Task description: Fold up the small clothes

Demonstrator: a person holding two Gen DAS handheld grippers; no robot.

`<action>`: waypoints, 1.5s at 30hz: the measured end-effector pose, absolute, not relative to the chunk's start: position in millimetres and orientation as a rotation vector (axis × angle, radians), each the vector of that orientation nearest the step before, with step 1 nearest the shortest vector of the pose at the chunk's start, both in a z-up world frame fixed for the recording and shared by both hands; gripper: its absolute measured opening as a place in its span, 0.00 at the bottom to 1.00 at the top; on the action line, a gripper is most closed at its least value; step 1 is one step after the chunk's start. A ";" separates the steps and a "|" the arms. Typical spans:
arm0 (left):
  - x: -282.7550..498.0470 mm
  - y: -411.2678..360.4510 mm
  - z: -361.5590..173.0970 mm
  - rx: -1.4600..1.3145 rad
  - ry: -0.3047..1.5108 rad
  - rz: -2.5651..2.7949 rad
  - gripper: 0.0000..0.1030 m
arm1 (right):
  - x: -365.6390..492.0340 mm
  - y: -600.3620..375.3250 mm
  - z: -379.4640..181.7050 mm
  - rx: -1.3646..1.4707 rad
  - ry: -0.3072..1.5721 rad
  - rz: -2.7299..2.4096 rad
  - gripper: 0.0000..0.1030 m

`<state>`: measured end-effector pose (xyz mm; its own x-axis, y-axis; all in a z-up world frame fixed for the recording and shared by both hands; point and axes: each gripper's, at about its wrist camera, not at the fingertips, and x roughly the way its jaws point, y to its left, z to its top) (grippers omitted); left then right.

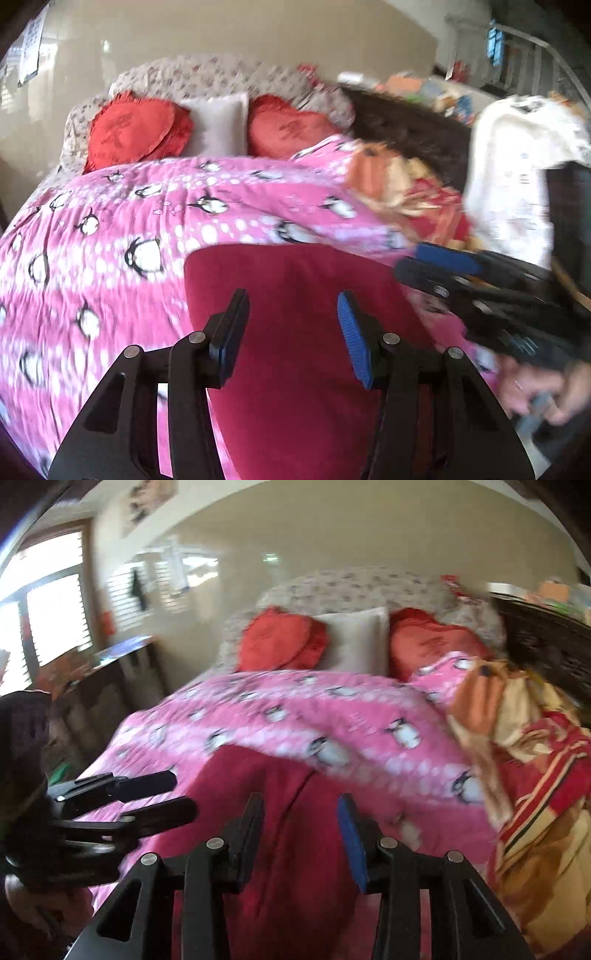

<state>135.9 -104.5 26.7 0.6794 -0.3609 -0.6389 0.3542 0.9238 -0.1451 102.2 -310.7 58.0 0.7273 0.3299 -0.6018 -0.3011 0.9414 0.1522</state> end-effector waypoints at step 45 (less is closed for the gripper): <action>94.1 -69.6 -61.0 -0.351 0.931 -0.582 0.89 | 82.9 -329.2 -45.2 0.554 0.890 0.653 0.67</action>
